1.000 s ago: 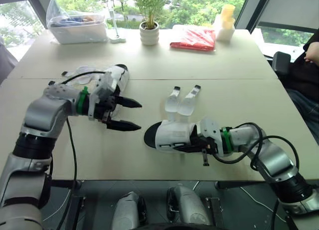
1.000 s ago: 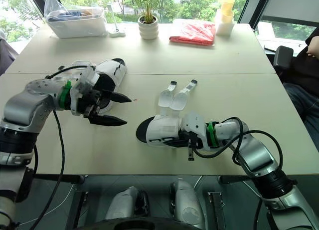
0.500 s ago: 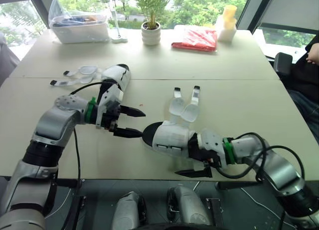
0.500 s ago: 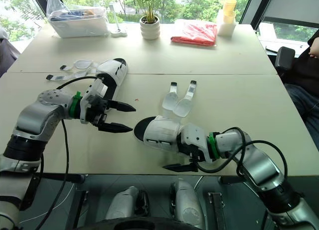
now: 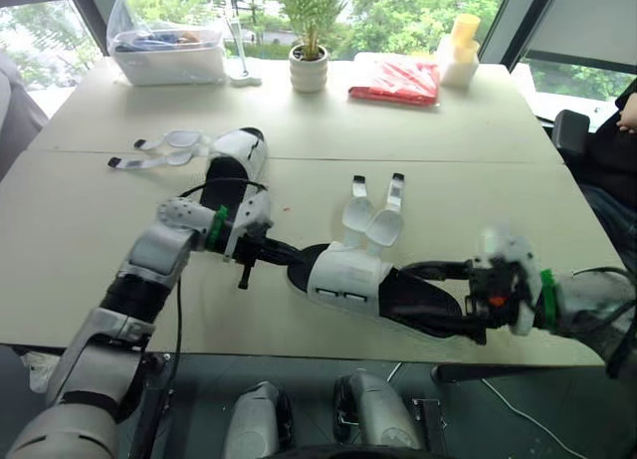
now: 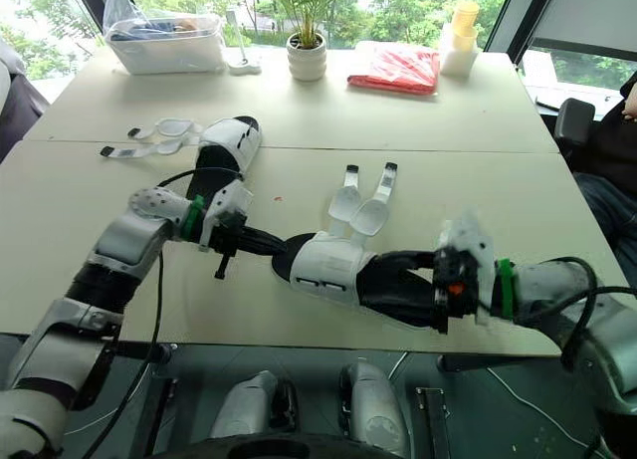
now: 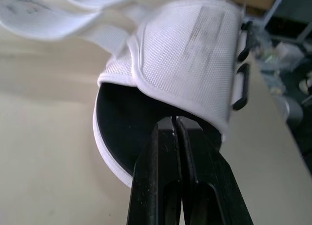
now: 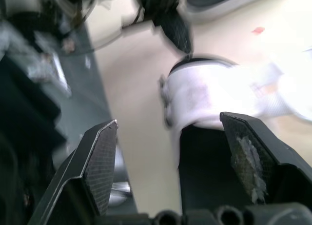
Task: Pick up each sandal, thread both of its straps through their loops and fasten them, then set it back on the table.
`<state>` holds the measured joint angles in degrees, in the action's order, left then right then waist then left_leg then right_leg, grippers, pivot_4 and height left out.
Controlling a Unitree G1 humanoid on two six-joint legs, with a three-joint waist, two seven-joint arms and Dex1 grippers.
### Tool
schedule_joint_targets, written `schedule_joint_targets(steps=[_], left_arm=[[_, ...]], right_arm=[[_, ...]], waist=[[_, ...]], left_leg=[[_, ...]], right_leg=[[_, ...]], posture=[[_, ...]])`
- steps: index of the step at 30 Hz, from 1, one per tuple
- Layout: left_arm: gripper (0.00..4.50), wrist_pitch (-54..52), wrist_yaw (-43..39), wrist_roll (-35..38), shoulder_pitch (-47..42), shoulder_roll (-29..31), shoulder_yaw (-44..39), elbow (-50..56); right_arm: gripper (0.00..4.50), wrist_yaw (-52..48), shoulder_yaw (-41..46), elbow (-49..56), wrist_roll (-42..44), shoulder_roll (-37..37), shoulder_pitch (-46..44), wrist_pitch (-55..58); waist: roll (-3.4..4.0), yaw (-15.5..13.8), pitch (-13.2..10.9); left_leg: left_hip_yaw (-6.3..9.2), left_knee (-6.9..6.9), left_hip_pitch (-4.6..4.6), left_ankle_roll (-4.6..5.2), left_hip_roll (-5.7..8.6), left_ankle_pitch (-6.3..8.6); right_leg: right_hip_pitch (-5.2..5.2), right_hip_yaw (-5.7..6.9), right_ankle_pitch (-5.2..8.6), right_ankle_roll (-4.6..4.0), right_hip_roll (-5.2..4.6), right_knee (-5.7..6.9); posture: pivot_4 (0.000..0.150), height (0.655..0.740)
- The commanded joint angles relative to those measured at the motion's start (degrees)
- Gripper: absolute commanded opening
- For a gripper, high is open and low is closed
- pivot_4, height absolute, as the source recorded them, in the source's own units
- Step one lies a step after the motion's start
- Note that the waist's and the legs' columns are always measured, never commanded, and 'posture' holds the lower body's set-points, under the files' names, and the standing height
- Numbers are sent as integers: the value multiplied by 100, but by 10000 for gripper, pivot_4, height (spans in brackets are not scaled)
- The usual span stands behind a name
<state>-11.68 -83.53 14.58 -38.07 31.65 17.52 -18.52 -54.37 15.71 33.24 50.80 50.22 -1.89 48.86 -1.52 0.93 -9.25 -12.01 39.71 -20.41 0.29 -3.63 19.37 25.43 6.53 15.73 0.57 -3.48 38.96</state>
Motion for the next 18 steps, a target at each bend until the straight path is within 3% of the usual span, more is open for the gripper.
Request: schedule_joint_targets(steps=[1, 8, 14, 18], left_arm=[[977, 597, -1, -309, -163, -127, 62, -359], [977, 988, 286, -815, -160, -360, 245, -986], [977, 1098, 317, -809, -93, -424, 204, -1052], [977, 1043, 341, -778, 7, -409, 156, -879]], right_arm=[[36170, 758, 323, -584, 1074, -196, -590, 846], [36170, 2846, 252, -3501, 1185, -1222, -2819, 2405], [36170, 3702, 459, -5861, 494, -1698, -4083, 2606], [36170, 3648, 531, -6931, 198, -1894, -4668, 2562]], waist=[[0, 8, 0], [5, 3, 6], [15, 10, 13], [19, 20, 14]], left_leg=[[2, 0, 0, 0, 0, 0], [6, 17, -6, 4, -2, 2], [2, 17, -7, 5, -2, 2], [1, 17, -9, 5, -2, 2]], right_leg=[[0, 0, 0, 0, 0, 0], [-1, 2, -3, -5, -3, 9], [-1, 2, -4, -3, -4, 12], [0, 1, -3, -2, -4, 14]], posture=[[1500, 7278], [1500, 7278], [1500, 7278], [1500, 7278]])
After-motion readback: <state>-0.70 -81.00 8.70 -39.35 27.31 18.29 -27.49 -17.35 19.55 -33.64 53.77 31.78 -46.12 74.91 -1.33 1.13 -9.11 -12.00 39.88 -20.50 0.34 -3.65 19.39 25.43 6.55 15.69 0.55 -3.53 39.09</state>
